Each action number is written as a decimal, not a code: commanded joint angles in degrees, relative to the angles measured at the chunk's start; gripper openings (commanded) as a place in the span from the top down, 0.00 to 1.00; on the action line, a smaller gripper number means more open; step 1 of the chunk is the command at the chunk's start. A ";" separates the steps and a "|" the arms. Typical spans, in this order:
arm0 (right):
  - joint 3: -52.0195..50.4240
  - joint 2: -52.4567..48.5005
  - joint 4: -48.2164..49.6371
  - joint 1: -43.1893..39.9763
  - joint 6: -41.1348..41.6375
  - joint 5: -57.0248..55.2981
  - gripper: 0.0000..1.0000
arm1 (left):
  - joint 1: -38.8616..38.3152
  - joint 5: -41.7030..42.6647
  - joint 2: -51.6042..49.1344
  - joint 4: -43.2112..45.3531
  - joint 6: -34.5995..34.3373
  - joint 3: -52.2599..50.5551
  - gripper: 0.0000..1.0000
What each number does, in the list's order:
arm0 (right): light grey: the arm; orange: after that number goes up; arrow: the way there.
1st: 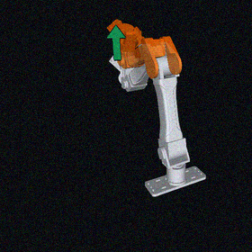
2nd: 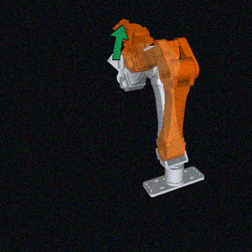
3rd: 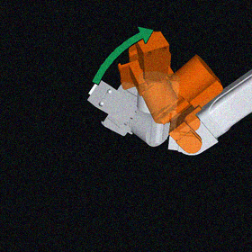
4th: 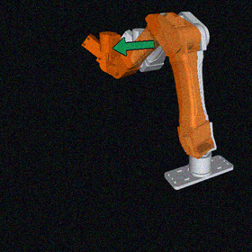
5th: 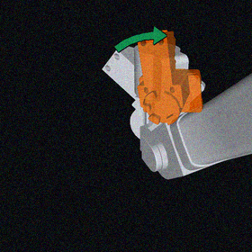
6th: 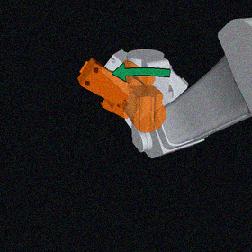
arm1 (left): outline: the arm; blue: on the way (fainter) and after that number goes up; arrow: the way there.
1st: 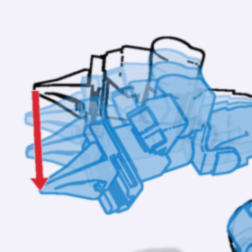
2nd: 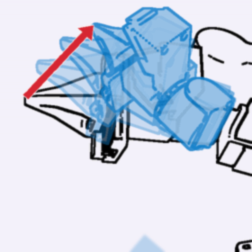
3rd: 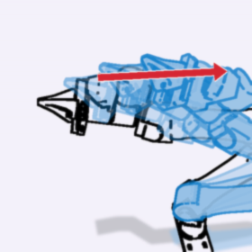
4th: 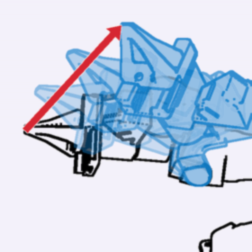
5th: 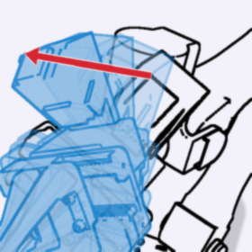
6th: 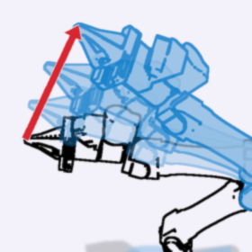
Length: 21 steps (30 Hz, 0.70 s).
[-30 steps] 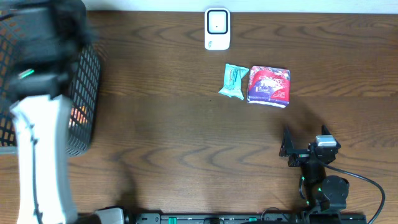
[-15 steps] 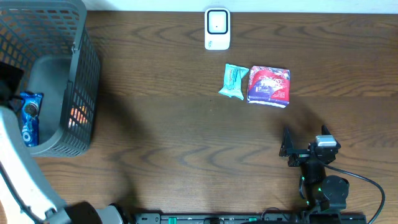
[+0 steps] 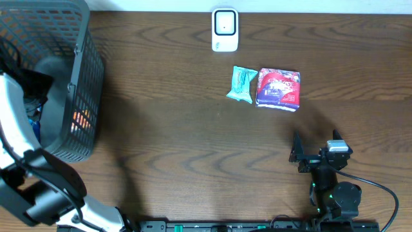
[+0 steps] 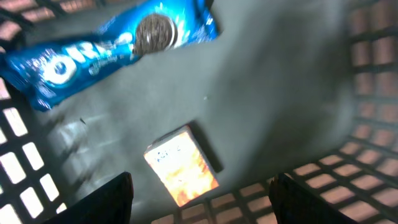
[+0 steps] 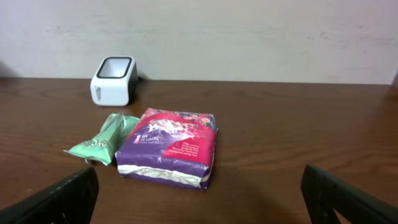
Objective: Scan the item barcode
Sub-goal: 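Reach the left gripper into the basket and grasp the orange tissue pack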
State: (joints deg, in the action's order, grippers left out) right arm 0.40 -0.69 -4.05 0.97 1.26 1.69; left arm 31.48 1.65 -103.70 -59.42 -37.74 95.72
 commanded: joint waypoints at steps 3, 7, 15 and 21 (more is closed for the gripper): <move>-0.09 0.31 -0.24 -0.46 0.59 0.15 0.01 | -2.80 0.74 -4.57 -2.03 -0.79 0.15 0.29; -0.09 0.31 -0.22 -0.46 0.59 0.15 0.01 | -4.66 0.70 -6.78 -2.08 -0.83 0.00 0.28; -0.09 0.31 -0.22 -0.46 0.59 0.15 0.01 | -5.81 -3.61 -10.29 -1.62 -9.57 -2.75 0.27; -0.09 0.31 -0.22 -0.46 0.59 0.15 0.01 | -5.92 -3.63 -13.25 -0.50 -9.53 -4.31 0.28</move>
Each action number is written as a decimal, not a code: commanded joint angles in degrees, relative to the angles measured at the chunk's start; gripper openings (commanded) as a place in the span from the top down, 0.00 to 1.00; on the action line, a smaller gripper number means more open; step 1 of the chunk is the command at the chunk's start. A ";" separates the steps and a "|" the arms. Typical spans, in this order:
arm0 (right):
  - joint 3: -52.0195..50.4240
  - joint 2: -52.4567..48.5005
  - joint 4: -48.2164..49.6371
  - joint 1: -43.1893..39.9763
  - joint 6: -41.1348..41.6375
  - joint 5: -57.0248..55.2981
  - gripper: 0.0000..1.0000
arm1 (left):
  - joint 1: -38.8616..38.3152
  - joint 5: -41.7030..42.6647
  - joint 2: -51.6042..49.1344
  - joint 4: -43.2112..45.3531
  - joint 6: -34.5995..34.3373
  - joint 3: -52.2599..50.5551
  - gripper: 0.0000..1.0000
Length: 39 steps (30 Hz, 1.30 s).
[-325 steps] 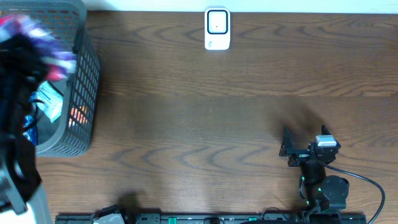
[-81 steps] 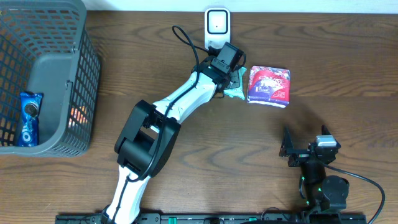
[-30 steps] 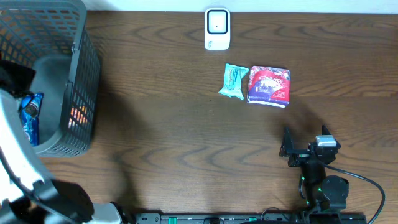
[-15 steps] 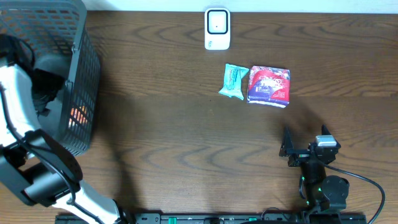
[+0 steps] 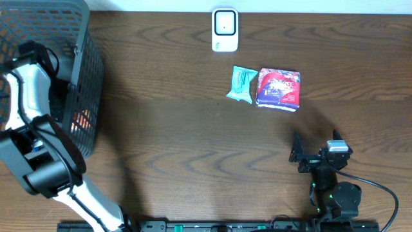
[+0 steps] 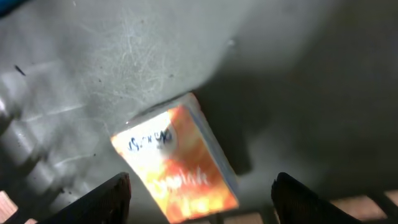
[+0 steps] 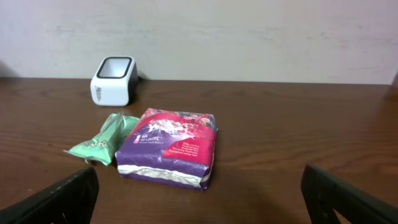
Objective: Scan the item barcode
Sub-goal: 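Reach the left gripper into the basket and grasp the orange tissue pack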
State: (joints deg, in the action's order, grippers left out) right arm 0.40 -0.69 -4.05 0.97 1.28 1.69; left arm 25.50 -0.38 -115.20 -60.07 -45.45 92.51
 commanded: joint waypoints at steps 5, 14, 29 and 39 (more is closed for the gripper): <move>-0.09 0.31 -0.22 -0.46 0.57 0.15 0.01 | 0.02 -1.60 -3.21 3.91 -1.53 -3.28 0.34; -0.09 0.31 -0.22 -0.46 0.57 0.15 0.01 | 0.02 -1.60 -4.61 5.33 -0.76 -3.91 0.82; -0.09 0.31 -0.22 -0.46 0.57 0.15 0.01 | 1.49 -1.55 11.39 4.87 3.52 -0.15 0.93; -0.09 0.31 -0.22 -0.46 0.57 0.15 0.01 | 0.76 -0.37 38.32 11.76 9.68 -0.15 0.93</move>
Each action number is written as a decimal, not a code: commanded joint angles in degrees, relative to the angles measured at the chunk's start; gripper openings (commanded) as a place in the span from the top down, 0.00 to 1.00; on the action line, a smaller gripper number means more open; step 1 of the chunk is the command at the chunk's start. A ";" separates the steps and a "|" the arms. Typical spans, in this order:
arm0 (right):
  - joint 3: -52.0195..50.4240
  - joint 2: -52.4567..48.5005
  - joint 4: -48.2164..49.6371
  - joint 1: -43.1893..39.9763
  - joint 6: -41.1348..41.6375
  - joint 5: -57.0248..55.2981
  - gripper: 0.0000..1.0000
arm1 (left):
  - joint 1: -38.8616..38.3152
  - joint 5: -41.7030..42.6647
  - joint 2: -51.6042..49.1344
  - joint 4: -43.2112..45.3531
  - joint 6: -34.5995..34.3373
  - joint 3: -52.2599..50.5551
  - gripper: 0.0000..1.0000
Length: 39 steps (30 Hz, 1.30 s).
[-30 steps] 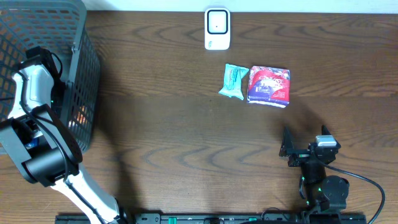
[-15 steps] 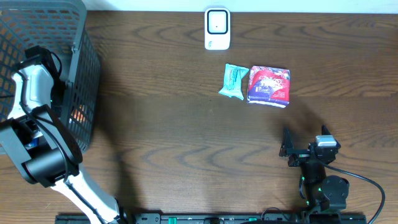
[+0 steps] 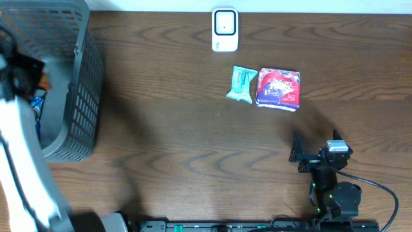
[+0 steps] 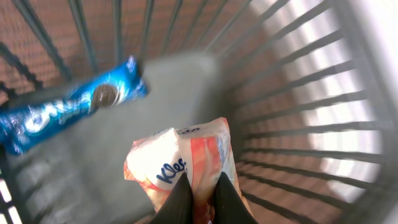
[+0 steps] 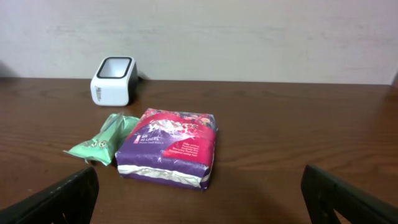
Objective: Scan the item barcode
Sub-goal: 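Reach the left gripper into the basket and grasp the orange tissue pack, then hold the tissue pack under the scanner, then place it left of the wipes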
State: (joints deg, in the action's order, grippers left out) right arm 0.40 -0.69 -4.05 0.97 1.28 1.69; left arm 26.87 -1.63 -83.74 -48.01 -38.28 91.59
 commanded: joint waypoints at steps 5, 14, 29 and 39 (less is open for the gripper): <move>-0.09 0.31 -0.22 -0.46 0.57 0.15 0.01 | -5.64 11.91 15.96 1.16 3.21 0.74 0.93; -0.09 0.31 -0.22 -0.46 0.57 0.15 0.01 | -32.30 13.38 14.19 2.86 13.92 0.04 0.93; -0.09 0.31 -0.24 -0.46 0.57 0.15 0.01 | -55.32 11.50 -19.89 7.87 24.41 -0.24 0.93; -0.09 0.31 -0.22 -0.46 0.57 0.15 0.01 | -60.08 7.04 -35.12 15.43 41.33 -0.24 0.92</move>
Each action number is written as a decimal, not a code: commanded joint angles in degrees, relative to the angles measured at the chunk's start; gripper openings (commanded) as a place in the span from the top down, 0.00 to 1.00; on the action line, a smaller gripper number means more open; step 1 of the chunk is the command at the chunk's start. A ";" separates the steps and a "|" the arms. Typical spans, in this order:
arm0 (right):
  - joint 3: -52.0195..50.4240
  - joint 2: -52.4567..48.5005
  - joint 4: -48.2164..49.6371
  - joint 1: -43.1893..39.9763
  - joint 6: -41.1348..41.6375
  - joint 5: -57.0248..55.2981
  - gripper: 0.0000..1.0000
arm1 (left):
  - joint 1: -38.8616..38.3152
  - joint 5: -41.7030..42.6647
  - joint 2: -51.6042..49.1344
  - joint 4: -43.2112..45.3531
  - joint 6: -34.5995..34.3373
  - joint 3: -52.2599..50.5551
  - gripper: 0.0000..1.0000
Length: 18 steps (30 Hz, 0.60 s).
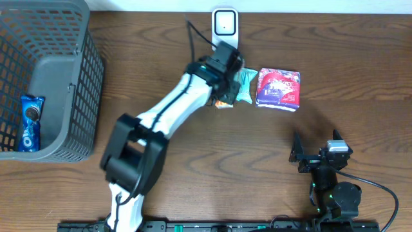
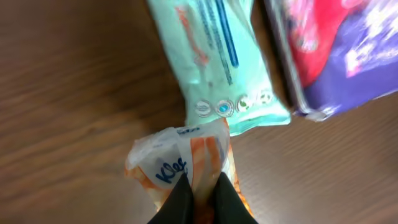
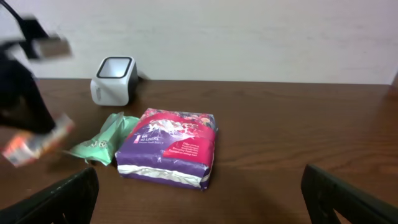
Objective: Scan the item barcode
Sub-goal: 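Hold the tissue pack under the scanner, then place it left of the wipes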
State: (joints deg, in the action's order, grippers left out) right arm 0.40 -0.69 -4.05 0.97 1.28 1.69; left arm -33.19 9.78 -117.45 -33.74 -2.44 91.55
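Note:
My left gripper (image 2: 200, 186) is shut on an orange and white Kleenex tissue pack (image 2: 180, 158), held just above the table. In the overhead view the pack (image 1: 223, 102) hangs a little in front of the white scanner (image 1: 224, 29), beside a mint green packet (image 1: 243, 84). The right wrist view shows the pack (image 3: 34, 144) blurred at the left, with the scanner (image 3: 114, 81) behind it. No barcode is visible on the pack. My right gripper (image 1: 308, 154) rests open at the front right, holding nothing.
A purple and red soft pack (image 1: 278, 89) lies right of the green packet (image 2: 217, 62). A grey wire basket (image 1: 84, 77) stands at the far left with a blue Oreo pack (image 1: 28, 122) inside. My left arm reaches across the table's middle.
My left gripper, still shut on the tissue pack, was above the basket and is now over the table beside the green packet, in front of the scanner. The right arm has not moved.
My left gripper was open inside the basket above the tissue pack and the Oreo pack. Then it stood closer over the tissue pack. Then it was shut on the pack, raised over the basket. Now the pack is near the scanner.

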 commanded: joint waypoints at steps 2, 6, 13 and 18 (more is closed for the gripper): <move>-0.09 0.31 -0.22 -0.46 0.57 0.15 0.01 | 0.00 -7.45 -1.90 1.57 4.46 -0.20 0.90; -0.09 0.31 -0.22 -0.46 0.57 0.15 0.01 | 0.00 -14.25 -1.64 2.47 4.09 -0.15 0.87; -0.09 0.31 -0.22 -0.46 0.57 0.15 0.01 | 0.17 -21.44 -1.57 4.72 4.11 -0.13 0.87; -0.09 0.31 -0.24 -0.46 0.57 0.15 0.01 | 0.66 -21.44 -1.57 6.38 4.09 0.11 0.33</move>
State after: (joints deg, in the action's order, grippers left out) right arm 0.40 -0.69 -4.05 0.97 1.28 1.69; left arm -33.21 -9.45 -119.68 -27.94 1.23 91.31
